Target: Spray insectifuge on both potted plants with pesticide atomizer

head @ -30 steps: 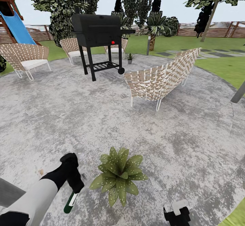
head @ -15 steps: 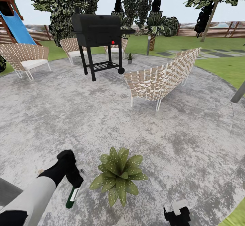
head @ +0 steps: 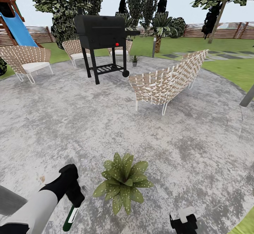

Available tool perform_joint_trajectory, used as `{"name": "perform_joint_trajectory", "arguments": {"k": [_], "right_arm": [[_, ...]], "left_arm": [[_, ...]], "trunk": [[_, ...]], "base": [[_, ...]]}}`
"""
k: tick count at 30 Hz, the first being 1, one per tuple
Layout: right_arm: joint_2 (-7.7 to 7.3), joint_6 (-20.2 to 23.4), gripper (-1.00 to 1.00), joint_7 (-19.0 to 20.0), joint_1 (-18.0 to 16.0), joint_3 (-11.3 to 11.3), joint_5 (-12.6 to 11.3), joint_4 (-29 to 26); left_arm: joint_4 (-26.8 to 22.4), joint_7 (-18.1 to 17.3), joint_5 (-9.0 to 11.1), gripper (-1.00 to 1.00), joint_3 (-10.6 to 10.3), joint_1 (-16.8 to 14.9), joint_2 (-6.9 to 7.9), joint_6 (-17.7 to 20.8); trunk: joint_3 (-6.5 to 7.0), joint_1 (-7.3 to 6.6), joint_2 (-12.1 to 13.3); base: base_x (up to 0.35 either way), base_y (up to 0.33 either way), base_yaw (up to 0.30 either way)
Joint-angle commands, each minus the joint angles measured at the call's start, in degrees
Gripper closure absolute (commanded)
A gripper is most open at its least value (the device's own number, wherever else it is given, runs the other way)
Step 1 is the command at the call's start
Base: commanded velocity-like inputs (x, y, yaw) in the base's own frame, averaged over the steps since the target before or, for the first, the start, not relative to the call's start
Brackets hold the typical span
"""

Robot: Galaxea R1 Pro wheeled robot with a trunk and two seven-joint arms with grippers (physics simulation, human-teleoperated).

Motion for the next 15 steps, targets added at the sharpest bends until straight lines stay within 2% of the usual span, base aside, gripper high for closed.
{"name": "perform_joint_trajectory", "arguments": {"k": [1, 4, 9, 15], "right_arm": [[0.01, -0.2, -1.0, -0.3, 0.0, -0.4, 0.6, 0.1], [-0.02, -0.2, -1.0, -0.3, 0.0, -0.4, 0.5, 0.1], [-0.05, -0.2, -1.0, -0.3, 0.0, -0.4, 0.5, 0.1], [-0.03, -0.2, -1.0, -0.3, 0.0, -0.4, 0.5, 0.1]], "left_arm": [[0.0, 1.0, -0.1, 1.0, -0.2, 0.2, 0.02, 0.5], [-0.3, 2.5, 0.0, 1.0, 0.1, 0.4, -0.29, 0.6], [-0.9, 2.7, -0.1, 1.0, -0.2, 0.1, -1.5, 0.7], [-0.8, 2.7, -0.1, 1.0, 0.2, 0.1, -1.5, 0.7]], "trunk": [[-0.05, -0.01, 0.0], [-0.05, -0.01, 0.0], [-0.05, -0.01, 0.0], [-0.05, -0.01, 0.0]], "base": [[0.001, 0.0, 0.0], [0.0, 0.0, 0.0], [0.025, 0.007, 0.0], [0.089, 0.029, 0.0]]}}
